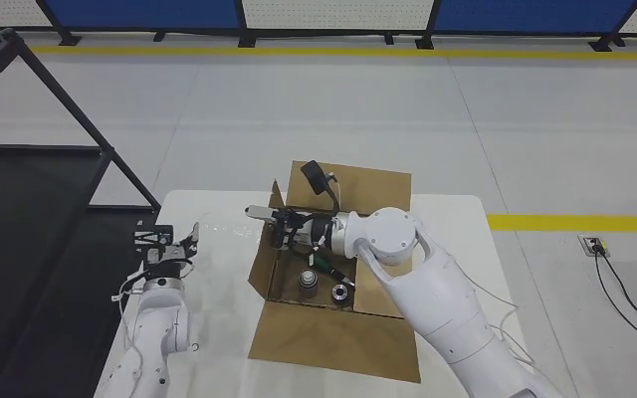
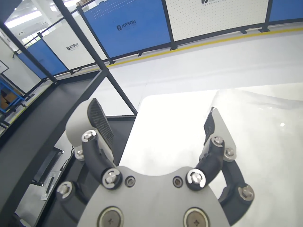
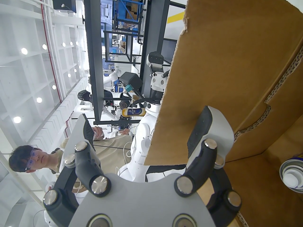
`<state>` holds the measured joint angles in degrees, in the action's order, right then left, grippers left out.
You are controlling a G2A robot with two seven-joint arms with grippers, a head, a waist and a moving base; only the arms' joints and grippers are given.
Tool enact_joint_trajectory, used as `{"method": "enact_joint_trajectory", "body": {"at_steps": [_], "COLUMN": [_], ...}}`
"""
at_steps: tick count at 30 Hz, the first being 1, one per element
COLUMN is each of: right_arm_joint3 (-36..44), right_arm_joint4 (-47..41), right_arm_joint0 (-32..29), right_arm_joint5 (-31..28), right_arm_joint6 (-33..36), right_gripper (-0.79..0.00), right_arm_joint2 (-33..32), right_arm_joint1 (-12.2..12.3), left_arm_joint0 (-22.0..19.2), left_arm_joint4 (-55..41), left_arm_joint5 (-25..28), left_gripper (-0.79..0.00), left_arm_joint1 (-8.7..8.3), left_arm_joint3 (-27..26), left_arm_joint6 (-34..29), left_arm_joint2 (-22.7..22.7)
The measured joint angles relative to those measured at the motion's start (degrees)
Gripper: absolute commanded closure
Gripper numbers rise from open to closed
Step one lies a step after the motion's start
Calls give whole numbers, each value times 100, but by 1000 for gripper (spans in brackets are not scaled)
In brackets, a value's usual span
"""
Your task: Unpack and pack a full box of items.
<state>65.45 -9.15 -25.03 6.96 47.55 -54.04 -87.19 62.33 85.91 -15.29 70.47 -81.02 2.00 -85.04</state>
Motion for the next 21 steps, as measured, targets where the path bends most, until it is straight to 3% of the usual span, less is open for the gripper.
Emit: {"method": "enact_joint_trajectory", "body": {"at_steps": [11,21], "right_arm_joint3": [-45,-103], "right_arm_joint4": [23,25], "right_arm_joint0": [23,55], "right_arm_joint5": [-30,-53], "right_arm_joint6": [78,96], "right_gripper": [-785,-785], "right_arm_joint2": [-16,-33], "right_arm_joint1": [0,-5], "left_arm_joint0": [667,1158], "left_arm_joint4": [-661,-936], "left_arm_joint5": [-88,-411], "left_gripper": [-785,-785], "left_arm_joint1": [-2,71], "left_arm_joint3": [-486,-870], "left_arm_joint6": [169,581], "left_arm_joint2": [-605,-664]}}
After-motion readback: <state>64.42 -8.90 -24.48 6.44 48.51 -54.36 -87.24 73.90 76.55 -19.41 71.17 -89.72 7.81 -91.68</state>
